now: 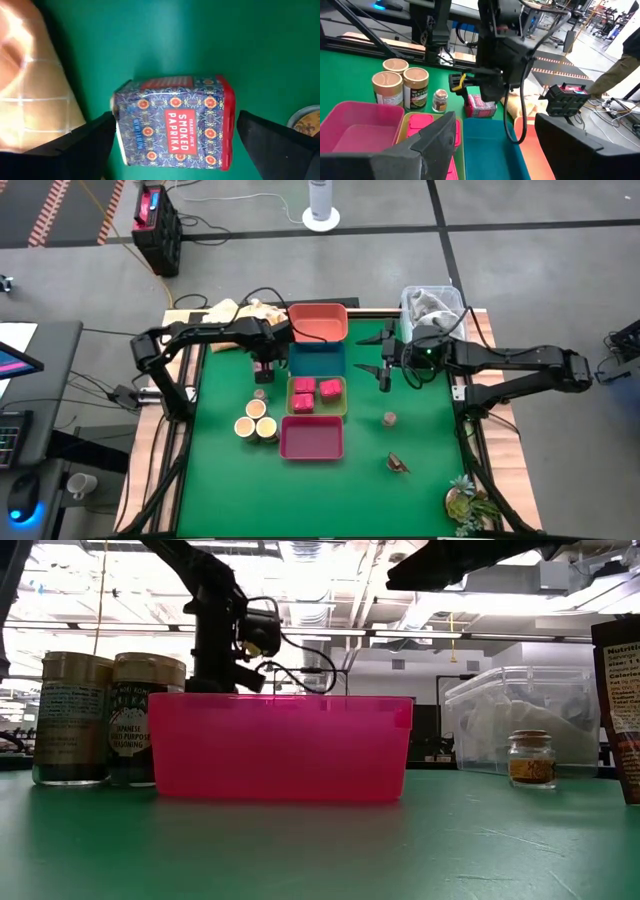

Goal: Sort spices by type
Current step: Put the red seasoning bottle into the green bin

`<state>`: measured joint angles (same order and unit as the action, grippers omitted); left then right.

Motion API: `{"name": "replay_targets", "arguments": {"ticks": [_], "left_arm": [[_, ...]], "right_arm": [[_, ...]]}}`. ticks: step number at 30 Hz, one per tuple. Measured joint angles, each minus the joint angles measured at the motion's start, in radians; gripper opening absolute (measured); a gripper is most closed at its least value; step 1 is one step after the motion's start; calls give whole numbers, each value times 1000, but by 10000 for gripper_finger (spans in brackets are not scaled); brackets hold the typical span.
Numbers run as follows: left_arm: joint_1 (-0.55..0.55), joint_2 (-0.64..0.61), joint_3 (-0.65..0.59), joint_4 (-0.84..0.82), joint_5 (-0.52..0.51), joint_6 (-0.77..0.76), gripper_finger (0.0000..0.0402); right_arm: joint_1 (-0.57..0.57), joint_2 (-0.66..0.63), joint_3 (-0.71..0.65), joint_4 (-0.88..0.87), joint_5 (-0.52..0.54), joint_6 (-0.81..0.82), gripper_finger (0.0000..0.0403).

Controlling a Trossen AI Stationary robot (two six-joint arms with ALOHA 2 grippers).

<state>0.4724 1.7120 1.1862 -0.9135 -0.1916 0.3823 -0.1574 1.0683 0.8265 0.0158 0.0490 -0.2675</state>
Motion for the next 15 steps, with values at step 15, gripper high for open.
{"name": "replay_targets", "arguments": {"ticks": [15], "left_arm": [[25,37,4,-27,10,2,396]], "right_arm": [[0,0,0,0,0,-3,299]]}}
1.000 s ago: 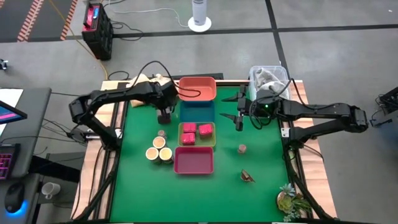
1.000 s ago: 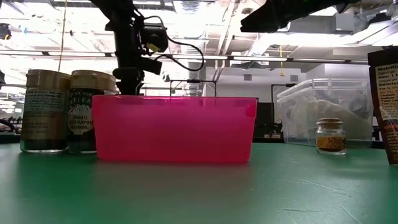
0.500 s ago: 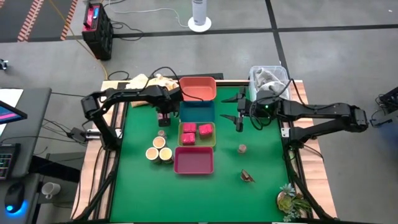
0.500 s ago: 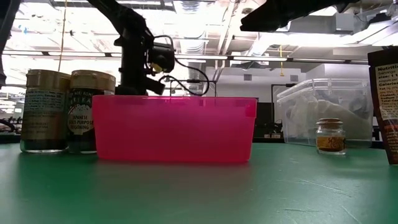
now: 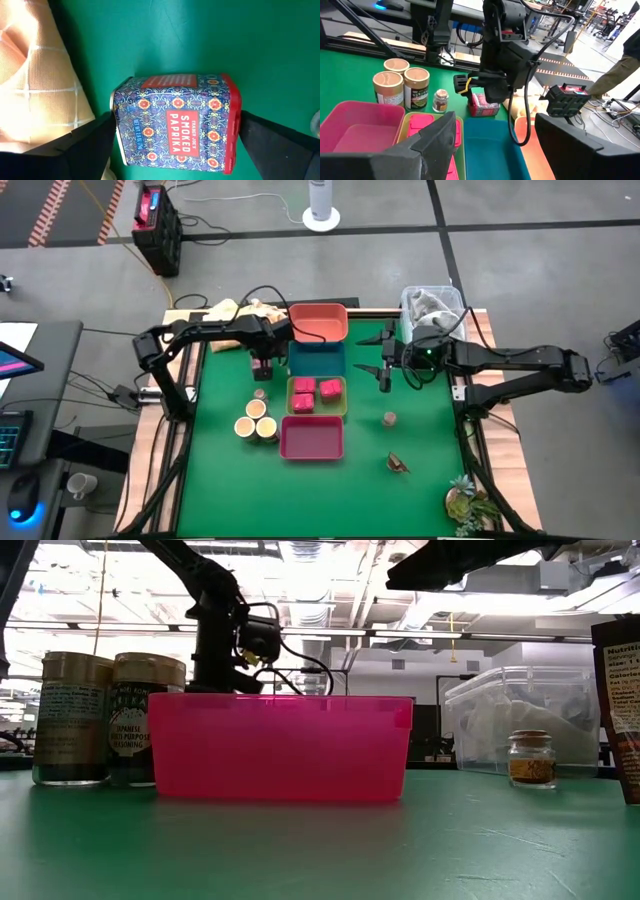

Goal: Sort spices by type
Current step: Put the red seasoning bottle into the green bin

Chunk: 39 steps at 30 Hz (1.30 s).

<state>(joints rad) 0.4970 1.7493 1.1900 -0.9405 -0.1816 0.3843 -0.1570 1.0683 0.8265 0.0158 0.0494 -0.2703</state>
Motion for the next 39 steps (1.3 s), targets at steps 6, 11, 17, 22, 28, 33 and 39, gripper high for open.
{"name": "replay_targets", "arguments": {"ticks": [6,11,17,22,28,33,39], "left_arm": [[0,2,-2,9,40,14,394],[1,2,-2,21,76,33,394],[1,3,-3,19,46,70,394],[-3,5,7,-22,38,85,393],[-31,10,77,-154,-20,198,393],[-63,8,119,-251,-57,336,393],[-115,6,108,-289,-168,571,393]], "right_arm": [[0,0,0,0,0,0,299],[0,0,0,0,0,0,299],[0,0,0,0,0,0,299],[0,0,0,0,0,0,299],[0,0,0,4,0,0,299],[0,0,0,4,0,0,299],[0,0,0,4,0,0,299]]}}
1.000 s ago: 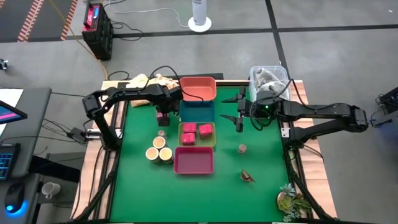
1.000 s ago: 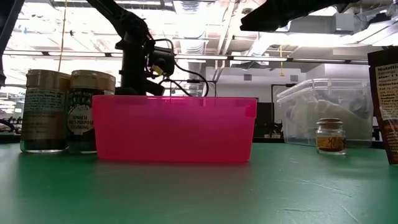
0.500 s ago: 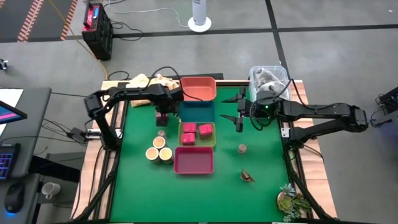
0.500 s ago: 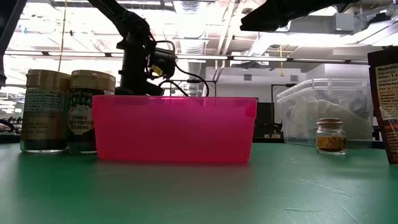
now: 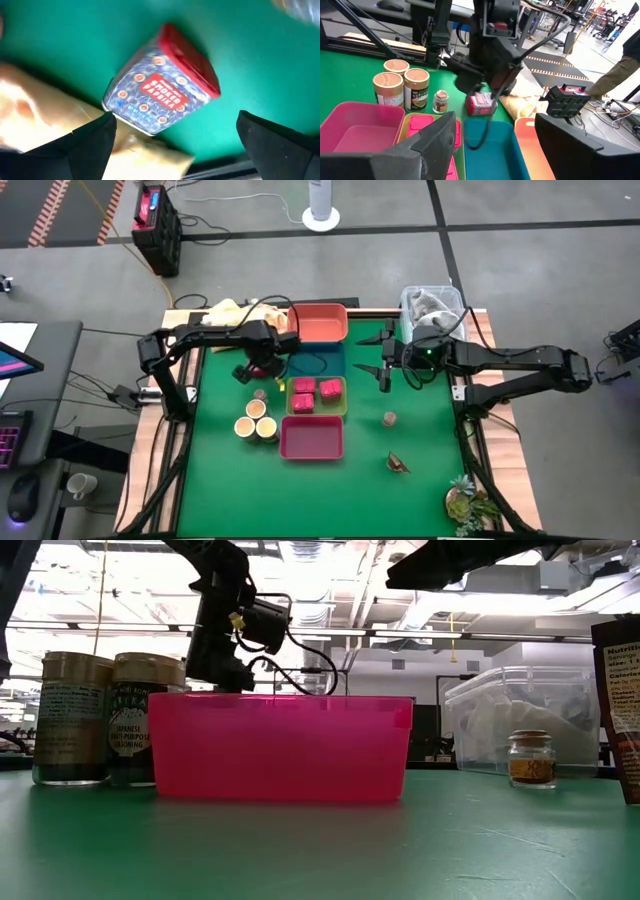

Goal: Sort spices by type
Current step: Put the red seasoning bottle into the green bin

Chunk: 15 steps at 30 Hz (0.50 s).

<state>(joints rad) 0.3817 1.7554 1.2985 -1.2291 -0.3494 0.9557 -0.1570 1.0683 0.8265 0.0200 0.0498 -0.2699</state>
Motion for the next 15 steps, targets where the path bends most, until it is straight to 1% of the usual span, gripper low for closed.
{"name": "replay_targets", "arguments": {"ticks": [4,6,8,11,15], "left_arm": [[-10,0,-37,-7,-19,290,393],[-6,0,-56,-5,-22,389,393],[-2,0,-78,19,-57,469,393],[-1,-1,-110,105,-144,495,393],[-1,-2,-123,185,-158,491,393]], "right_arm": [[0,0,0,0,0,4,299],[0,0,0,-1,0,7,299],[0,0,0,-6,0,7,299],[0,0,0,-8,0,3,299],[0,0,0,-8,0,2,299]]}}
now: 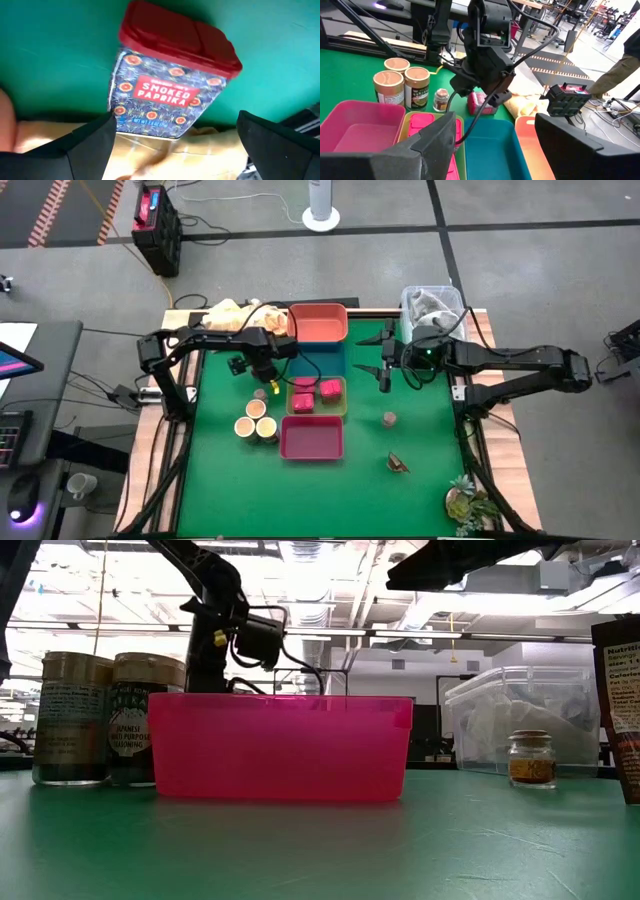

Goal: Sort spices by type
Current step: Put the red seasoning bottle into the green bin

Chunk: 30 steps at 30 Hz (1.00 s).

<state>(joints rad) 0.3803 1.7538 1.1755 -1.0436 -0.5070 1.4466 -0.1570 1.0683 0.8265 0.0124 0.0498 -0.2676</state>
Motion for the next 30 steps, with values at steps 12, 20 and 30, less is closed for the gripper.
{"name": "replay_targets", "arguments": {"ticks": [12,20,30], "left_arm": [[-33,-1,0,12,-36,44,393],[-68,-19,0,10,-78,39,393],[-75,-40,0,74,42,165,393]], "right_arm": [[0,0,0,2,0,-3,299],[0,0,0,0,0,-3,299],[7,0,0,4,0,5,299]]}}
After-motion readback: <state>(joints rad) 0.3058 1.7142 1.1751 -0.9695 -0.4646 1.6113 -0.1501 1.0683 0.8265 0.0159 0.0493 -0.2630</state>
